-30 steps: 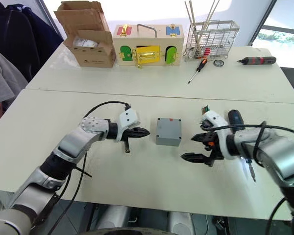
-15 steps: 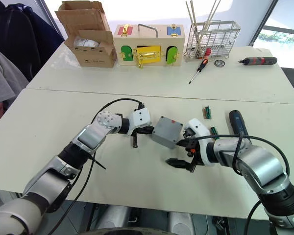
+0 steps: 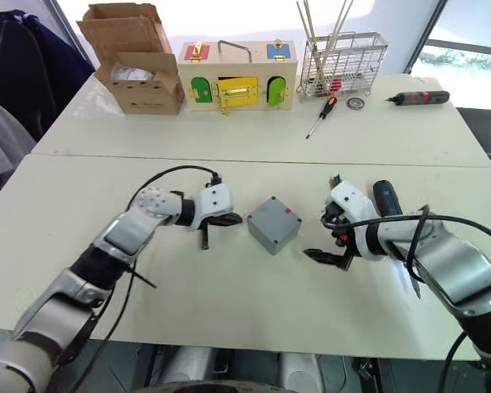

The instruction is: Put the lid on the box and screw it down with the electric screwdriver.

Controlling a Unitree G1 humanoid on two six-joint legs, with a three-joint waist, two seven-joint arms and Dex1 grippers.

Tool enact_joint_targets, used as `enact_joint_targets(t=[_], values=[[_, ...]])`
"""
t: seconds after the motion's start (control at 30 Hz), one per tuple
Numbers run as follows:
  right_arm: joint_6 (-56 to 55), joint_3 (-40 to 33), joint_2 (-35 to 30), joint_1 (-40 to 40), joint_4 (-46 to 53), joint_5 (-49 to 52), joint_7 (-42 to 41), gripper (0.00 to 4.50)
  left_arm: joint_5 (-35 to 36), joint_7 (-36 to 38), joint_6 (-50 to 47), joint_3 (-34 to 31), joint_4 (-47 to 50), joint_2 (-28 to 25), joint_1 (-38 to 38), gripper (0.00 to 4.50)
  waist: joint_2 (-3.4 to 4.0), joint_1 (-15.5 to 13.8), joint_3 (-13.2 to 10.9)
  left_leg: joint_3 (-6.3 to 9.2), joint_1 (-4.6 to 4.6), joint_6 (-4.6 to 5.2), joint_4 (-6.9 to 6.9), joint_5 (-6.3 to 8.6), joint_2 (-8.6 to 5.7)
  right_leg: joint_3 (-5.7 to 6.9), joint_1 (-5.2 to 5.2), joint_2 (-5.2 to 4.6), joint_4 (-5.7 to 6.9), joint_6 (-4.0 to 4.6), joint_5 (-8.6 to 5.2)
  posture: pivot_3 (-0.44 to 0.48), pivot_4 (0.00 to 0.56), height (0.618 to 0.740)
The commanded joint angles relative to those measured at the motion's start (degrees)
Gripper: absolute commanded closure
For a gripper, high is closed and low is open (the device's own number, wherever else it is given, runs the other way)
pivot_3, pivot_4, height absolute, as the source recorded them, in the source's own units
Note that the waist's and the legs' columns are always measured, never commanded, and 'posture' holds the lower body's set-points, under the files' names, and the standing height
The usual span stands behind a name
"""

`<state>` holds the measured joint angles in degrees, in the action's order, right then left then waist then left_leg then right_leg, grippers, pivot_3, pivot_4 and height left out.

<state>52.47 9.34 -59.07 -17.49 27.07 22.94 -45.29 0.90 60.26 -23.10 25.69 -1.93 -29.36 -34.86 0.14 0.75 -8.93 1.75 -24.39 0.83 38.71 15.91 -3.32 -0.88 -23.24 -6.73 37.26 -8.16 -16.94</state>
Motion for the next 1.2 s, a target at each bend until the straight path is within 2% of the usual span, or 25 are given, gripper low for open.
enact_joint_targets(t=[0.03, 0.17, 0.33, 0.7, 0.93, 1.07, 1.2], values=[[-7.1, 3.4, 0.5, -1.8, -1.5, -4.5, -2.4, 0.02, 1.8, 2.4, -3.6, 0.5, 6.7, -0.7, 2.0, 4.50, 0.00, -0.3, 0.0, 0.00, -0.01, 0.00, 0.00, 0.00, 0.00, 0.00, 0.00, -0.01, 0.00, 0.00, 0.00, 0.000, 0.150, 0.739], [-9.6, 6.3, 2.7, -4.3, -3.0, -6.0, -5.3, 0.02, 2.0, 0.3, -6.3, 0.8, 8.0, 2.6, 2.6, 4.50, 0.00, -0.8, 0.0, 0.00, -0.03, 0.00, 0.19, 0.00, -0.08, -0.02, 0.14, -0.05, -0.03, 0.00, 0.00, 0.000, 0.150, 0.739], [-8.8, 6.6, 3.3, -4.0, -0.9, -4.4, -8.8, 0.02, -1.0, -4.5, -5.1, 1.3, 4.0, 7.4, 1.3, 4.50, -0.01, -1.5, 0.0, 0.01, -0.04, 0.05, 0.27, 0.03, -0.11, -0.04, 0.15, -0.07, -0.03, 0.00, 0.00, 0.000, 0.150, 0.739], [-3.8, 5.4, 3.5, -1.3, 3.7, -4.1, -8.9, 0.02, -1.8, -6.7, -1.1, -0.1, -0.4, 9.4, 0.0, 4.50, -0.01, -1.5, 0.0, 0.01, -0.04, 0.05, 0.27, 0.03, -0.10, -0.04, 0.13, -0.07, -0.02, 0.00, 0.00, 0.000, 0.150, 0.739], [-4.3, 4.6, 2.6, -0.8, 2.9, -5.2, -8.9, 0.02, -1.7, -7.1, -0.1, -0.2, -2.4, 10.6, -1.1, 4.50, -0.01, -1.5, 0.0, 0.01, -0.04, 0.05, 0.27, 0.03, -0.11, -0.04, 0.13, -0.07, -0.02, 0.00, 0.00, 0.000, 0.150, 0.739], [-3.0, 0.1, 0.5, -0.4, 2.2, -4.1, -8.8, 0.02, -1.5, -6.7, -0.7, -0.4, -0.6, 9.6, -0.6, 4.50, -0.01, -1.5, 0.0, 0.00, -0.04, 0.05, 0.27, 0.04, -0.12, -0.04, 0.14, -0.08, -0.02, 0.00, 0.00, 0.000, 0.150, 0.739], [-1.1, -13.6, -4.5, -0.9, -2.7, 0.4, -12.1, 0.02, -0.3, -3.5, -3.1, -3.7, 4.0, 3.0, -0.8, 4.50, -0.02, -1.4, 0.0, 0.00, -0.06, 0.05, 0.26, 0.04, -0.12, -0.05, 0.12, -0.09, -0.04, 0.00, 0.00, 0.000, 0.150, 0.739]])
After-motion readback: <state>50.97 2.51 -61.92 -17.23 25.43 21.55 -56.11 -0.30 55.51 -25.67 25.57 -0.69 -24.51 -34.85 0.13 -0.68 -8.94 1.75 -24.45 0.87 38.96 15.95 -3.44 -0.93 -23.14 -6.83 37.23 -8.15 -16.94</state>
